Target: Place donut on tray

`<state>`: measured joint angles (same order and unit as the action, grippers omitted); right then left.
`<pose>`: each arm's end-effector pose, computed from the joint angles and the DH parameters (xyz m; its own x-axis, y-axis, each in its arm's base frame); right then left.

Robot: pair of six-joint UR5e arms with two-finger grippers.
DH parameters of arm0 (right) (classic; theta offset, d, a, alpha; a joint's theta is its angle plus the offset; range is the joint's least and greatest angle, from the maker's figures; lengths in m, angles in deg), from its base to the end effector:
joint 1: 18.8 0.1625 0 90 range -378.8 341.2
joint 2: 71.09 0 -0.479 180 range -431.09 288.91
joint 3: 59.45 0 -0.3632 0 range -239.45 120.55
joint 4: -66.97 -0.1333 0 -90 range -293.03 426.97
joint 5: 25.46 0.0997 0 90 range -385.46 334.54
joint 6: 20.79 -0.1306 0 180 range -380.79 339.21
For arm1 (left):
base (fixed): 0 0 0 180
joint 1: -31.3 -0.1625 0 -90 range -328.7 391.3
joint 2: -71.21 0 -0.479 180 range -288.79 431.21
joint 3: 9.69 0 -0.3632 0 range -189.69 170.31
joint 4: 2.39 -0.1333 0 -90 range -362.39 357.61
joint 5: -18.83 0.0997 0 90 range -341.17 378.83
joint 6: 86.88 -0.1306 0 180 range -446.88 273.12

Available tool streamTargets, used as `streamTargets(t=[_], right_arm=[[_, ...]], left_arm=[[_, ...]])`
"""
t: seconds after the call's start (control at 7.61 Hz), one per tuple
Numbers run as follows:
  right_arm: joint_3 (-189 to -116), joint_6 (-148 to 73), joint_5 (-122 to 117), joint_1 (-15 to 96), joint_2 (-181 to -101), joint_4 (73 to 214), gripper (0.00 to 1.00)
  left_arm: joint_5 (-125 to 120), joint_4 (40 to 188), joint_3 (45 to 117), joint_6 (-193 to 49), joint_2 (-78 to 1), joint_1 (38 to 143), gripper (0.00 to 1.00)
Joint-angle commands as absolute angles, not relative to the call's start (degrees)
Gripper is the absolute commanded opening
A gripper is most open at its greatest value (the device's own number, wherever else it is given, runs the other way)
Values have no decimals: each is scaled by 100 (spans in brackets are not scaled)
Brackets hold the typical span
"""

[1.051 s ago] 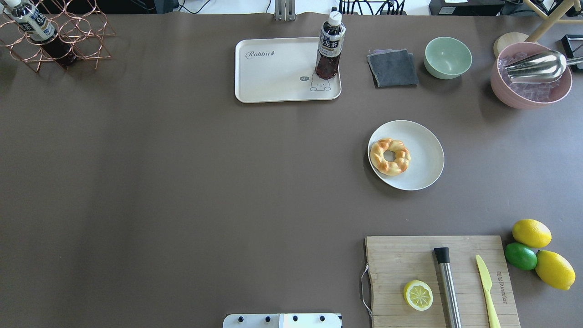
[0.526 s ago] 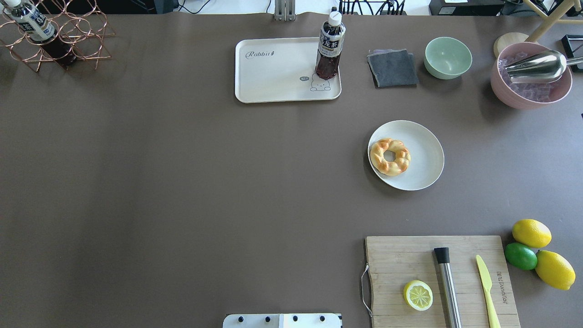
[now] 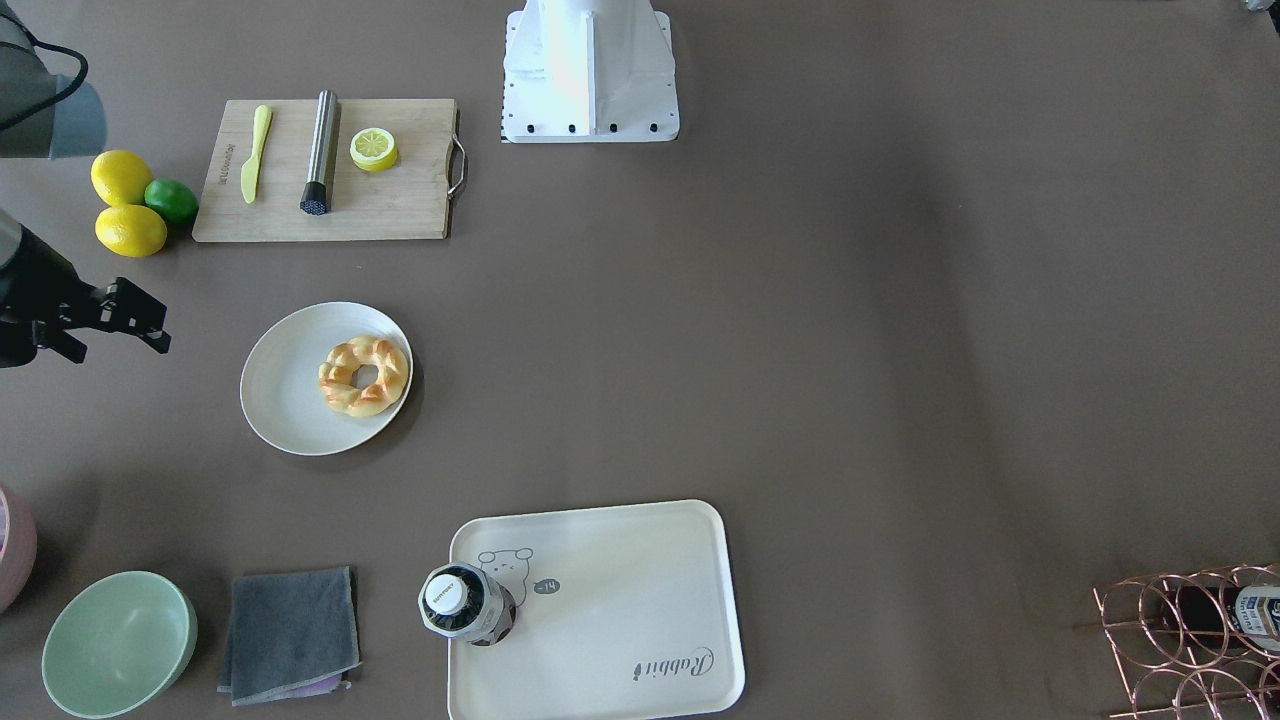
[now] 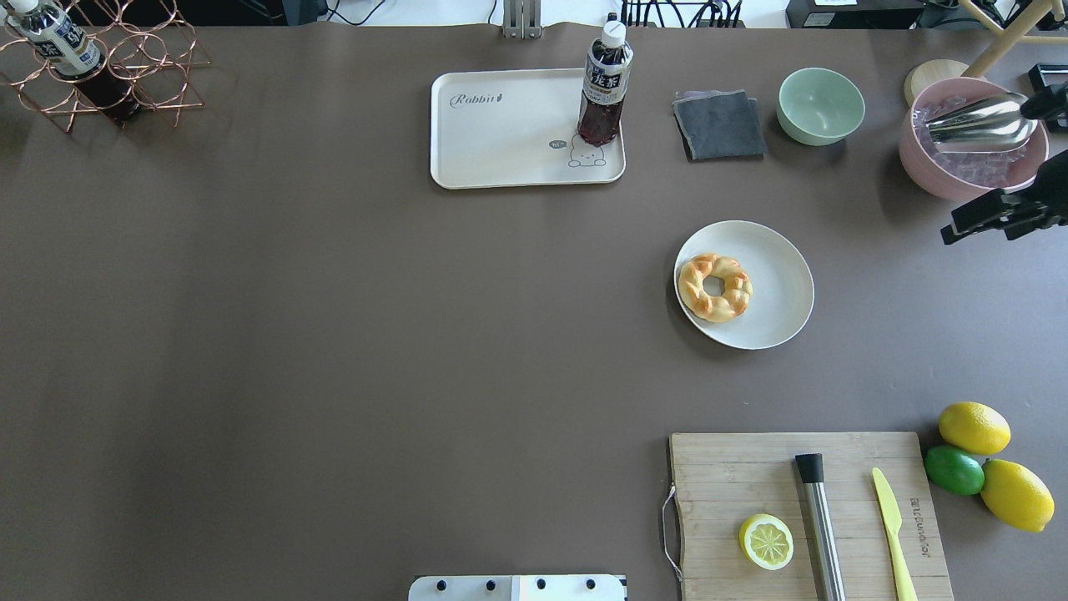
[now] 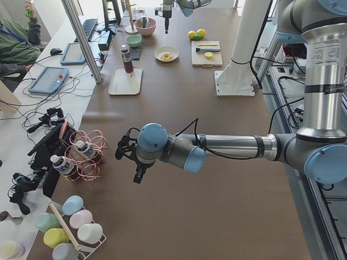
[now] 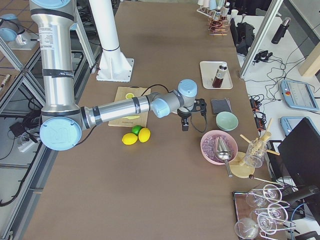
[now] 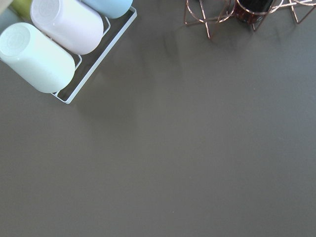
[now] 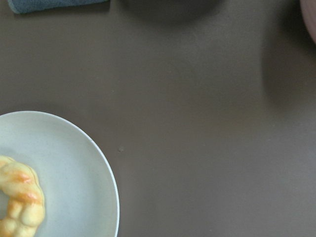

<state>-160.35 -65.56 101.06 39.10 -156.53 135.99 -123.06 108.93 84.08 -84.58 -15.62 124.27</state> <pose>-0.2349 -0.4791 0.5684 0.6510 -0.0358 0.7582 -0.0437 0.9955 0.0845 -0.0543 -0.4571 0.6745 0.6291 0.2240 -0.7443 0.0734 0.9362 0.3437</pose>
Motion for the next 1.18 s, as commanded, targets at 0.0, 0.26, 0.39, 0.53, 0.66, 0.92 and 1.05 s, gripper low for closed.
streamTargets(t=[0.0, 0.26, 0.39, 0.53, 0.66, 0.92, 1.05], right_arm=[[-15580, -7905, 9381, 3131, -15573, 12405, 98], [-15481, -8405, 9302, 2946, -15512, 12269, 86], [-15516, -8843, 9224, 2850, -15512, 12261, 67], [-15516, -9004, 9023, 2640, -15512, 12226, 61], [-15516, -9014, 8942, 2559, -15520, 12225, 62], [-15516, -9040, 8898, 2488, -15529, 12225, 55], [-15525, -9197, 8898, 2488, -15529, 12225, 37]], left_arm=[[-12311, 11046, 8400, -8451, -1545, 12403, 98], [-12311, 11081, 8427, -8451, -1536, 12420, 98], [-12311, 11107, 8418, -8451, -1536, 12403, 98], [-12311, 11107, 8418, -8451, -1528, 12403, 98], [-12311, 11107, 8409, -8460, -1519, 12403, 98], [-12311, 11186, 8409, -8451, -1493, 12403, 98], [-12311, 11187, 8418, -8451, -1493, 12403, 98]])
